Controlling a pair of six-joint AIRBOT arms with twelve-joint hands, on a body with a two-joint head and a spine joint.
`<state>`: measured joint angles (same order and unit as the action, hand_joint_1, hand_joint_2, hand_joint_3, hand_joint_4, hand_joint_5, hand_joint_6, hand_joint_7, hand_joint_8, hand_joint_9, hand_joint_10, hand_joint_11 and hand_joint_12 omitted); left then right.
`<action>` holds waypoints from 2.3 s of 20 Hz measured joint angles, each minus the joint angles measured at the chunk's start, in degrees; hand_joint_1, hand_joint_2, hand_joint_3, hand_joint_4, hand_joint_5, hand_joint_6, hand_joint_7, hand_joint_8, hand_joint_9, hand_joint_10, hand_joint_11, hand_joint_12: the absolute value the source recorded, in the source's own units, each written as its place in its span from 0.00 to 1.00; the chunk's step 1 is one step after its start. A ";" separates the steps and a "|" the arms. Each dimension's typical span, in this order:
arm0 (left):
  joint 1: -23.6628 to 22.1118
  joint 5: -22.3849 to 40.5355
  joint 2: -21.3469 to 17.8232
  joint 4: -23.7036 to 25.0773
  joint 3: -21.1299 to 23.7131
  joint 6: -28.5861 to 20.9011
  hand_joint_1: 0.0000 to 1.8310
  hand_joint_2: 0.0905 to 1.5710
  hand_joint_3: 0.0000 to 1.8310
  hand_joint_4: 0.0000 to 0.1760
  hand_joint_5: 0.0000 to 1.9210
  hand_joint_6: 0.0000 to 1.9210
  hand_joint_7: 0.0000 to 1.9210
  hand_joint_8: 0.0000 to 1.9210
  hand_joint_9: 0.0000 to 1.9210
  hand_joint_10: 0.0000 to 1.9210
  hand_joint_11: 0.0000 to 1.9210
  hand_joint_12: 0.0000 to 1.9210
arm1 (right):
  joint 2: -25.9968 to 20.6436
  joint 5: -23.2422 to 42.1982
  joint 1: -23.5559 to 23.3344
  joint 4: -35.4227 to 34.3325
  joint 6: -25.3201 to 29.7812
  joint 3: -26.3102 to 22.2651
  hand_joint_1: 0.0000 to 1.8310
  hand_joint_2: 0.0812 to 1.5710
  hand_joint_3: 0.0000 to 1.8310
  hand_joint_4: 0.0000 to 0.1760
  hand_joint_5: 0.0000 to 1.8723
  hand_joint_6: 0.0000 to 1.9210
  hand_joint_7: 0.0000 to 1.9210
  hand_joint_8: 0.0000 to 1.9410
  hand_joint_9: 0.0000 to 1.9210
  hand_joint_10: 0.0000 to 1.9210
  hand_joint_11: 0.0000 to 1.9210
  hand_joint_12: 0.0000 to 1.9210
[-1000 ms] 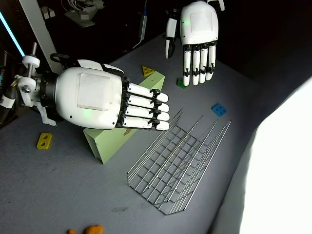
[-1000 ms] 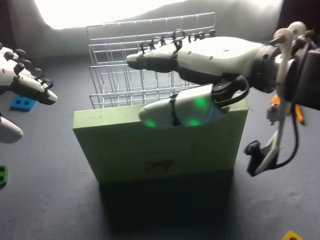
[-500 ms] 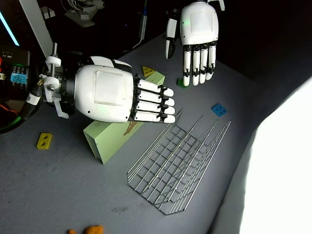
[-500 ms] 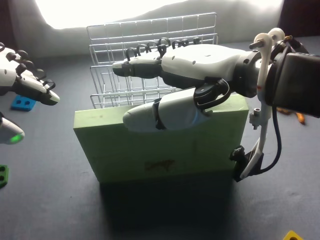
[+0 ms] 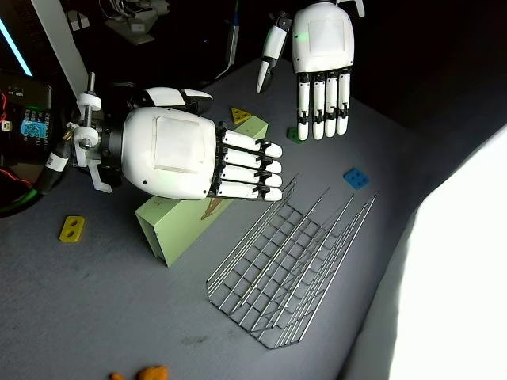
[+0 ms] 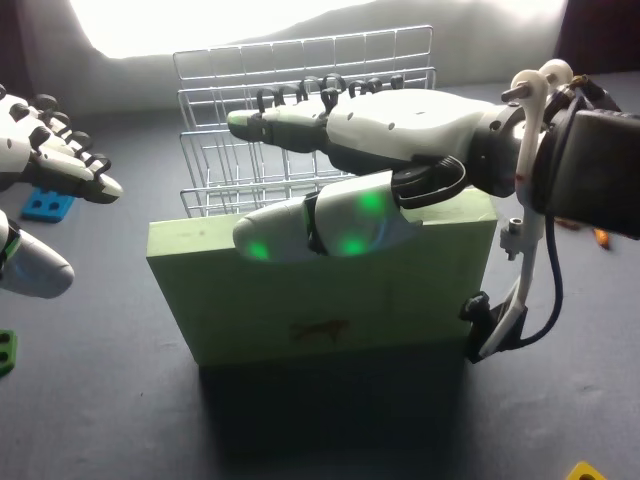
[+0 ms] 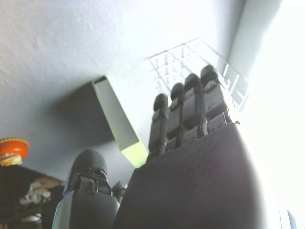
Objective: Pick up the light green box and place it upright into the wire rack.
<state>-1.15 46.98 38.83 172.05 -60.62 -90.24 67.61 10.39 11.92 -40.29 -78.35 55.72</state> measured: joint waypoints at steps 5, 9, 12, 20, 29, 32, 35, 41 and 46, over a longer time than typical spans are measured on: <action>0.00 -0.02 0.00 0.00 0.00 -0.02 0.00 0.73 0.00 0.00 0.02 0.00 0.03 0.00 0.01 0.00 0.01 0.01 | 0.00 -0.66 0.42 -0.04 -1.29 -0.94 0.55 0.62 0.00 0.00 0.00 0.00 0.00 0.00 0.00 0.00 0.00 0.00; 0.00 0.00 0.00 0.02 0.00 0.00 0.00 0.73 0.00 0.00 0.01 0.00 0.03 0.00 0.01 0.00 0.01 0.01 | -0.02 -0.46 0.37 -0.07 -1.29 -0.94 0.56 0.62 0.00 0.00 0.00 0.00 0.00 0.00 0.00 0.00 0.00 0.00; 0.00 0.00 0.00 0.04 0.07 0.00 0.00 0.75 0.00 0.00 0.01 0.00 0.03 0.00 0.01 0.00 0.01 0.01 | -0.02 -0.39 0.63 -0.20 -1.20 -1.05 0.58 0.62 0.00 0.00 0.00 0.00 0.00 0.00 0.00 0.00 0.00 0.00; 0.00 0.02 0.00 0.04 0.17 0.00 0.00 0.77 0.00 0.00 0.01 0.00 0.03 0.00 0.00 0.00 0.00 0.07 | 1.22 3.74 2.19 -8.46 -10.78 -1.07 0.55 0.62 0.00 0.00 0.00 0.00 0.00 0.00 0.00 0.00 0.00 0.00; 0.00 0.00 0.00 0.02 0.17 0.00 0.00 0.79 0.00 0.00 0.04 0.00 0.04 0.00 0.02 0.00 0.00 0.15 | 1.55 15.34 1.53 -23.26 -38.18 -7.89 0.68 0.69 0.00 0.00 0.57 0.33 0.48 0.63 0.43 0.61 0.28 0.84; 0.00 0.00 0.00 0.02 0.17 0.00 0.00 0.79 0.00 0.00 0.03 0.00 0.03 0.00 0.01 0.00 0.00 0.13 | 1.81 16.00 0.48 -28.92 -40.13 -8.72 0.68 0.70 0.00 0.00 0.55 0.40 0.47 0.68 0.40 0.71 0.28 0.88; 0.00 0.00 0.00 0.04 0.17 0.00 0.00 0.79 0.00 0.00 0.02 0.00 0.02 0.00 0.00 0.00 0.00 0.11 | 1.81 16.74 0.48 -29.18 -40.54 -8.57 0.67 0.71 0.00 0.00 0.53 0.45 0.48 0.65 0.41 0.68 0.28 0.87; 0.00 0.00 0.00 0.02 0.17 0.00 0.00 0.78 0.00 0.00 0.02 0.00 0.03 0.00 0.02 0.00 0.00 0.12 | 1.75 16.59 -0.02 -29.79 -41.55 -8.57 0.68 0.69 0.00 0.00 0.54 0.44 0.52 0.57 0.43 0.59 0.27 0.82; 0.00 0.00 0.00 0.02 0.17 0.00 0.01 0.78 0.00 0.00 0.03 0.00 0.04 0.00 0.04 0.00 0.00 0.20 | -0.42 15.58 -4.04 -32.89 -41.92 -8.55 0.68 0.69 0.00 0.00 0.54 0.42 0.53 0.57 0.44 0.61 0.26 0.86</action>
<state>-1.15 46.98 38.83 172.07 -60.45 -90.24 67.20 25.98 7.88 -73.19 -120.27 47.18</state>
